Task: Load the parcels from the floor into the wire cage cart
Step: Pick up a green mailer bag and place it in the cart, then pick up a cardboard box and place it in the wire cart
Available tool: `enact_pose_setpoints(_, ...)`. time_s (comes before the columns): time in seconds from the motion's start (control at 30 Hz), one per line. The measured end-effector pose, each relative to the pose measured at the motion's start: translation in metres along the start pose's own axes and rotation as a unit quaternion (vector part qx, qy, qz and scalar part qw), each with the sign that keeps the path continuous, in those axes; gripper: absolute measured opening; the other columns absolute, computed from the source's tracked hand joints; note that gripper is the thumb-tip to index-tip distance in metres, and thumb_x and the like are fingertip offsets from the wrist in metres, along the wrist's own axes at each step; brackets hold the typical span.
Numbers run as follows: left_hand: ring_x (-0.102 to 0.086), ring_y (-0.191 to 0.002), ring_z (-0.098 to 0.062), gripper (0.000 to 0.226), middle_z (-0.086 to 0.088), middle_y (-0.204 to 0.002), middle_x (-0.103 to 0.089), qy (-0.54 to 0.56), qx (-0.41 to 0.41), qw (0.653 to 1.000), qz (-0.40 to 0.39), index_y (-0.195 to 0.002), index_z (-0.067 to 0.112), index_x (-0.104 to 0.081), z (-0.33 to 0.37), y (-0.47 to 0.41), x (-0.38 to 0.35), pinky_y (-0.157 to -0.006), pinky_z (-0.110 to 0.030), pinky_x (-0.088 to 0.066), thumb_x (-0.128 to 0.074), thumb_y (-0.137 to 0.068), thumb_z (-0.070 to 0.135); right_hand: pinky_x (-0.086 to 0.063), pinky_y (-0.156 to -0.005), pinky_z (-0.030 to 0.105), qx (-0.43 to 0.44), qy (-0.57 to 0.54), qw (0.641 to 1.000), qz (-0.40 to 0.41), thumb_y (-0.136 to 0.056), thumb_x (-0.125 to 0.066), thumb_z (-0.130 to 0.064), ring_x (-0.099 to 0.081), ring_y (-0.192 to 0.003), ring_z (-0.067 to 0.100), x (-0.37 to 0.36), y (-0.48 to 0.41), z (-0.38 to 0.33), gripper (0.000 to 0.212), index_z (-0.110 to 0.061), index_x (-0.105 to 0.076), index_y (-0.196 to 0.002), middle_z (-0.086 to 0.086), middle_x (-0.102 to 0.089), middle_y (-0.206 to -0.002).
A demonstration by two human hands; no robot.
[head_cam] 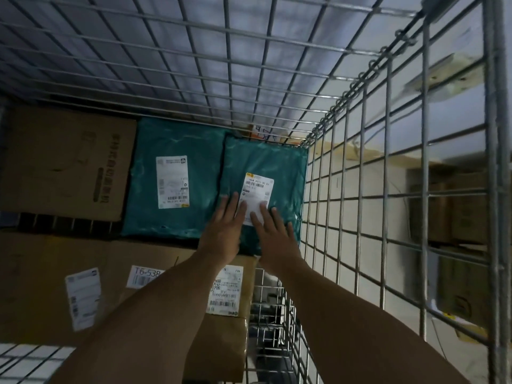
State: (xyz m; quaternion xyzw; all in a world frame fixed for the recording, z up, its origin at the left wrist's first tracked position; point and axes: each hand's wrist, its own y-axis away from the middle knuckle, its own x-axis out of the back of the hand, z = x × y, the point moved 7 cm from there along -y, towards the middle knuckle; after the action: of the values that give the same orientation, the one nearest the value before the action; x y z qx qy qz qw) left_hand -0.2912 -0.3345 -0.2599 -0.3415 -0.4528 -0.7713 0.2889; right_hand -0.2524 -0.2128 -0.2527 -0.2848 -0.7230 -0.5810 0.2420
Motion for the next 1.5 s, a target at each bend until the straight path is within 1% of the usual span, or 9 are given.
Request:
enact_pose_setpoints(0.1,0.026,-0.154,-0.027,0.105,-0.001,-0.168,0.027,-0.013,-0.019,0.999,-0.031,-0.164,0.021,0.008,-0.008,-0.005,-0.003,-0.125,-0.041,-0.025,-0.071,-0.094,0.022,-0.002,-0.127,0.058,0.012,0.08,0.997,0.014,-0.096,-0.063,-0.024,0.027,-0.153,0.031,-0.006,0.003,0.004,0.11,-0.022,0.027,-0.159,0.007,0.038,-0.163)
enact_pose_setpoints(0.23,0.025,-0.154,-0.026,0.115,-0.001,-0.168,0.026,-0.028,-0.037,0.997,-0.057,-0.164,0.02,0.008,-0.013,-0.008,0.003,-0.125,-0.042,-0.016,-0.077,-0.088,0.037,-0.005,-0.127,0.056,0.011,0.113,0.992,0.056,-0.095,-0.066,-0.029,0.018,-0.156,0.032,-0.002,0.0,0.007,0.112,-0.023,0.025,-0.16,0.007,0.032,-0.166)
enact_pose_setpoints(0.5,0.026,-0.153,-0.034,0.114,-0.014,-0.165,0.031,-0.098,-0.011,0.994,-0.051,-0.161,0.011,0.016,-0.003,-0.016,0.016,-0.12,-0.04,0.006,-0.071,-0.093,0.038,-0.006,-0.126,0.057,-0.037,0.106,0.992,0.059,-0.091,-0.07,-0.022,0.021,-0.156,0.033,0.006,-0.007,0.006,0.119,-0.027,0.03,-0.157,0.006,0.036,-0.165)
enact_pose_setpoints(0.67,0.025,-0.154,-0.032,0.105,-0.014,-0.166,0.029,-0.127,0.008,0.989,-0.073,-0.161,0.01,0.016,0.005,-0.011,0.018,-0.128,-0.045,0.004,-0.064,-0.098,0.033,-0.001,-0.128,0.051,-0.04,0.083,0.995,0.035,-0.092,-0.068,-0.023,0.023,-0.155,0.032,0.008,-0.005,0.004,0.116,-0.028,0.027,-0.158,0.006,0.036,-0.164)
enact_pose_setpoints(0.77,0.016,-0.157,-0.027,0.084,-0.01,-0.171,0.016,-0.141,0.009,0.987,-0.08,-0.164,0.013,0.005,0.003,-0.004,0.036,-0.128,-0.044,0.005,-0.047,-0.105,0.044,0.004,-0.128,0.048,-0.044,0.032,0.998,0.014,-0.097,-0.062,-0.037,0.018,-0.157,0.028,0.026,-0.003,-0.002,0.1,-0.024,0.013,-0.163,0.004,0.026,-0.168)
enact_pose_setpoints(0.87,0.009,-0.158,-0.025,0.072,-0.005,-0.172,0.007,-0.126,0.038,0.988,-0.084,-0.165,0.016,-0.006,-0.002,0.007,0.072,-0.128,-0.048,0.003,-0.029,-0.107,0.053,0.006,-0.128,0.043,-0.061,-0.023,0.998,0.025,-0.107,-0.037,-0.042,0.013,-0.158,0.023,0.065,0.001,-0.008,0.071,-0.023,-0.001,-0.165,0.0,0.012,-0.172)
enact_pose_setpoints(1.0,0.007,-0.159,-0.023,0.066,-0.001,-0.173,0.004,-0.073,0.089,0.992,-0.054,-0.165,0.022,-0.009,0.004,0.025,0.147,-0.127,-0.051,0.001,-0.019,-0.108,0.053,0.003,-0.128,0.043,-0.06,-0.045,0.995,0.06,-0.11,-0.019,-0.046,0.007,-0.159,0.022,0.147,0.029,-0.028,0.061,-0.022,-0.008,-0.165,-0.001,0.002,-0.173)
enact_pose_setpoints(1.23,-0.007,-0.158,-0.027,0.063,-0.003,-0.172,-0.008,-0.165,0.049,0.982,0.083,-0.164,0.019,-0.019,0.061,0.1,0.37,-0.127,-0.051,-0.006,-0.016,-0.109,0.049,0.004,-0.128,0.043,-0.063,-0.01,0.988,0.142,-0.109,-0.013,-0.05,0.006,-0.159,0.021,0.337,0.15,-0.079,0.064,-0.021,-0.005,-0.165,0.0,0.003,-0.173)
enact_pose_setpoints(1.5,0.0,-0.159,-0.023,0.064,0.003,-0.173,-0.002,-0.149,0.027,0.962,0.227,-0.164,0.024,-0.015,0.185,0.252,0.675,-0.127,-0.047,0.003,-0.011,-0.108,0.054,0.0,-0.129,0.042,-0.049,0.015,0.932,0.36,-0.108,-0.016,-0.055,0.002,-0.159,0.019,0.618,0.39,-0.138,0.066,-0.023,-0.01,-0.165,-0.002,-0.002,-0.173)
